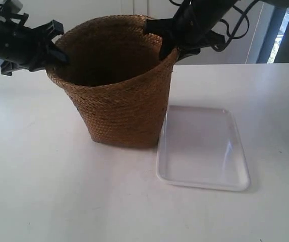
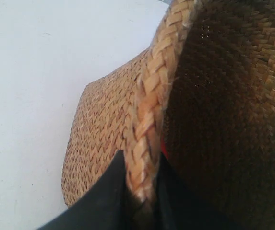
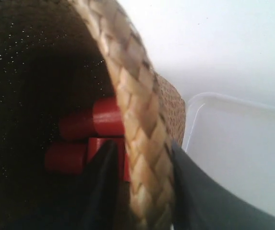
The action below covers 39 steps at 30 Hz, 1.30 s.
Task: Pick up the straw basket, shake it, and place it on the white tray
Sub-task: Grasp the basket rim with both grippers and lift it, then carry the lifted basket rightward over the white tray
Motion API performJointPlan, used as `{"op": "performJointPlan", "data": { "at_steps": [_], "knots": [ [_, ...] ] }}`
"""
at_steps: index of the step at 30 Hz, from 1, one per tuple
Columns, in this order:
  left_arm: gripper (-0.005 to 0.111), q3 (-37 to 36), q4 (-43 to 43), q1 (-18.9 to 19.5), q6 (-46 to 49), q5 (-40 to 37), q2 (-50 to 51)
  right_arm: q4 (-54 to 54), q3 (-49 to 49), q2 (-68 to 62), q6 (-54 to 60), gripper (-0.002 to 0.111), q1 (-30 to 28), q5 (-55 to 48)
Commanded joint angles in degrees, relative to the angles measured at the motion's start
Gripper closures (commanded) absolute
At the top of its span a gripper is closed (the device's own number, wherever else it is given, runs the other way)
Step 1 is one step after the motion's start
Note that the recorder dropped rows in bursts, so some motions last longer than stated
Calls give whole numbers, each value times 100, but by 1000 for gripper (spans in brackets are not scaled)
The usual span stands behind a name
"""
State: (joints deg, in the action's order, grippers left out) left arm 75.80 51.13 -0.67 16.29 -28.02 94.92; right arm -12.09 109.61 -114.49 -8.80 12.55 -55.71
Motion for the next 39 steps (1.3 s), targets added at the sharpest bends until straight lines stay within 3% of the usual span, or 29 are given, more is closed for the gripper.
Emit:
{"op": "performJointPlan", "data": {
  "at_steps": [1, 9, 15, 27, 32, 39],
  "knots": [
    [107, 17, -450, -16, -121, -384, -562, 470, -263, 492, 190, 108, 240, 350],
    [107, 17, -1833, -16, -404, -725, -1733, 721, -1332, 1363, 83, 108, 768, 1627],
    [107, 17, -2255, -16, -482, -913, -2297, 820, -2020, 1772, 83, 108, 1129, 2265],
    [107, 17, -2255, -16, -457, -916, -2407, 798, -2169, 1854, 71, 108, 1172, 2312],
    [107, 17, -2245, -6, 20, -366, -2429, 791, -2147, 1947, 105, 108, 1172, 2356],
    [107, -6, -1936, -6, -475, -239, -2390, 1065, -2137, 2229, 105, 108, 1142, 2277]
  ]
}}
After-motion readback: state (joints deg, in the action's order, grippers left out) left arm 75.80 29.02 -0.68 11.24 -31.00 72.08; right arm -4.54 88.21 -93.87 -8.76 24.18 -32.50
